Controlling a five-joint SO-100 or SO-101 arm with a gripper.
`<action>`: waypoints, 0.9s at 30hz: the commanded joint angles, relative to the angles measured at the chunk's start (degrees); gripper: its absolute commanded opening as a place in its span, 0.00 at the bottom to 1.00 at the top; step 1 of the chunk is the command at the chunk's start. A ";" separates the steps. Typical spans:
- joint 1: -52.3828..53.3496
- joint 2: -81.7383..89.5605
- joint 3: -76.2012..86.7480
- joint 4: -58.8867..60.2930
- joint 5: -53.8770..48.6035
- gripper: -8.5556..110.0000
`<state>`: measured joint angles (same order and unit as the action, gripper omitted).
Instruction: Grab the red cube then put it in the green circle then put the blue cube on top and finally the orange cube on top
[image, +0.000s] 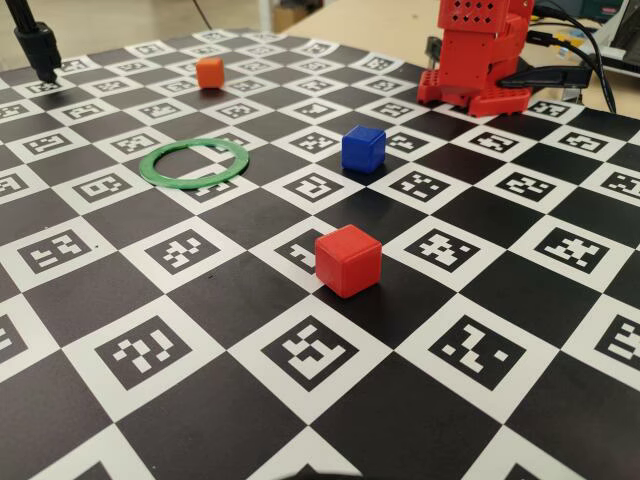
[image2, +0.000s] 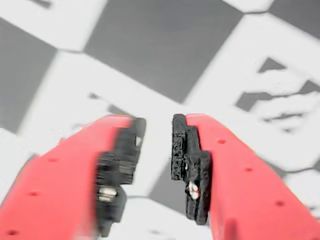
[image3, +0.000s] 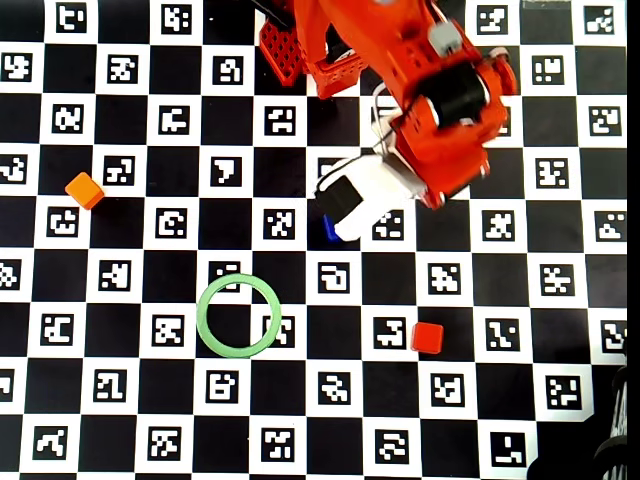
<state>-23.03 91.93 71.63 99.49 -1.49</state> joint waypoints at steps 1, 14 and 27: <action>-0.09 -4.13 -10.81 3.78 10.20 0.19; -0.18 -22.06 -26.98 4.48 33.57 0.43; 3.08 -34.89 -32.17 -2.02 31.82 0.44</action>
<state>-20.30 55.81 43.68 98.44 31.38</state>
